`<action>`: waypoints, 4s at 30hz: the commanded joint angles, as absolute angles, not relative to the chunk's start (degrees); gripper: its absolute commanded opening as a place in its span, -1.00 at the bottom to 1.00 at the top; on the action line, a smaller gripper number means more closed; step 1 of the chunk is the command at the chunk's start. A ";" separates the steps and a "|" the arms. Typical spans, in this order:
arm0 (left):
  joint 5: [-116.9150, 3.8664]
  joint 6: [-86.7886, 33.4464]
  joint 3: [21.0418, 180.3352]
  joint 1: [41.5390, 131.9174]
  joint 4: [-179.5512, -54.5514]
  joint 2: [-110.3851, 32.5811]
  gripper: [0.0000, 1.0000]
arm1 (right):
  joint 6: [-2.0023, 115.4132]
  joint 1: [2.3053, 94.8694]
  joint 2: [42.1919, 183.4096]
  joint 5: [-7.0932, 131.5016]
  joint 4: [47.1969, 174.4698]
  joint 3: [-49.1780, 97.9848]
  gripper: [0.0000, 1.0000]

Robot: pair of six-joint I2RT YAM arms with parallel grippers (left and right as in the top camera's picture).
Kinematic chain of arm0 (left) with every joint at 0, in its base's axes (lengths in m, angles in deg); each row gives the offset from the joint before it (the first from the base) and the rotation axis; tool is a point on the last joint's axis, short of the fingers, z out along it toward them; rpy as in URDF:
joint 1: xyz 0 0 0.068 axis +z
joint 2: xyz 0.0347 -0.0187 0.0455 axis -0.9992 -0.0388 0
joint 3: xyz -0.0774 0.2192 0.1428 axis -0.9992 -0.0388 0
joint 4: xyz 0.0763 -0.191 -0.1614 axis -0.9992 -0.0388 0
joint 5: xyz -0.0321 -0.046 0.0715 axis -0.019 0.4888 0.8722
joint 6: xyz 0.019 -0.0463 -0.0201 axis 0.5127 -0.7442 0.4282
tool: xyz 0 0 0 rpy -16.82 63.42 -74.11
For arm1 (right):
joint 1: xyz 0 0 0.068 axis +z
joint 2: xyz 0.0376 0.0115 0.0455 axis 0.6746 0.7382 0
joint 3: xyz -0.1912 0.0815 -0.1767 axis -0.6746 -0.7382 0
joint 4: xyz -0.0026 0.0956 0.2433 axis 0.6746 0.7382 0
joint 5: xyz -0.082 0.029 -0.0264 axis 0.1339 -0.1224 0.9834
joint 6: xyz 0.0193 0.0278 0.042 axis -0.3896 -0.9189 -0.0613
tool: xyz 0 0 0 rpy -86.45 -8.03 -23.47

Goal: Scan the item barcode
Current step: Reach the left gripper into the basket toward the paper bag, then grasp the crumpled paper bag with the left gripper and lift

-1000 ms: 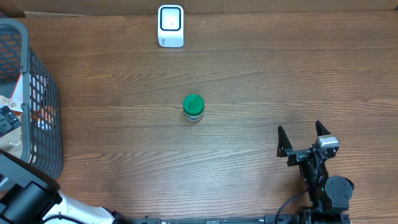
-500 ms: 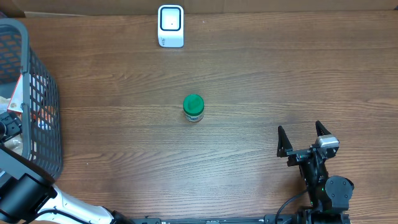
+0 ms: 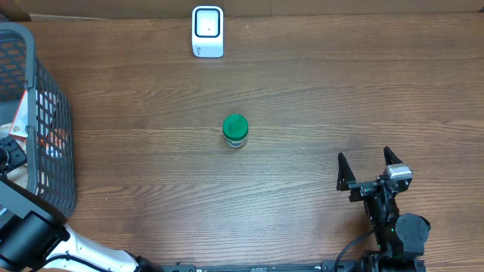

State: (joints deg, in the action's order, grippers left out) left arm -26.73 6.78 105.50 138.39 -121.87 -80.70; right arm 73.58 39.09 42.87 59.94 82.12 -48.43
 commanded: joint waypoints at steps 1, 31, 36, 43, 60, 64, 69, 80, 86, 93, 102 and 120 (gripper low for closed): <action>-26.84 6.78 105.82 138.21 -122.24 -75.74 -0.30 | 73.40 38.87 42.26 59.68 81.80 -49.00 1.00; -26.60 1.10 105.58 138.45 -127.16 -75.57 0.64 | 73.40 38.87 42.26 59.68 81.80 -49.00 1.00; -23.80 1.43 105.58 138.50 -126.31 -81.71 0.72 | 73.40 38.87 42.26 59.68 81.80 -49.00 1.00; -22.76 1.40 105.58 138.56 -125.72 -87.85 0.64 | 73.40 38.87 42.26 59.68 81.80 -49.00 1.00; -22.78 0.22 107.31 138.21 -129.52 -86.69 -0.17 | 73.40 38.87 42.26 59.68 81.80 -49.00 1.00; -22.80 -0.45 110.11 138.21 -132.78 -83.72 -0.25 | 73.40 38.87 42.26 59.68 81.80 -49.00 1.00; -26.89 -3.99 114.85 138.21 -136.60 -78.47 -0.27 | 73.40 38.87 42.26 59.68 81.80 -49.00 1.00; -35.59 -8.26 120.93 138.21 -138.37 -62.69 -0.17 | 73.40 38.87 42.26 59.68 81.77 -49.00 1.00; -26.89 -9.87 116.60 138.32 -141.35 -62.87 -0.09 | 73.40 38.87 42.26 59.68 81.77 -49.00 0.99; -21.62 -11.19 103.05 138.45 -136.62 -63.28 0.08 | 73.40 38.87 42.26 59.68 81.80 -49.00 1.00; -19.26 -8.04 89.06 138.52 -123.16 -63.52 0.50 | 73.40 38.87 42.26 59.68 81.77 -49.00 1.00; -19.52 -2.62 85.43 139.59 -107.51 -72.20 -0.42 | 73.40 38.87 42.26 59.68 81.77 -49.00 1.00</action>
State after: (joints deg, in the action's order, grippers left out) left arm -19.76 -3.38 86.02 139.26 -108.14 -70.37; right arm 73.58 39.07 42.87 59.94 82.10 -48.43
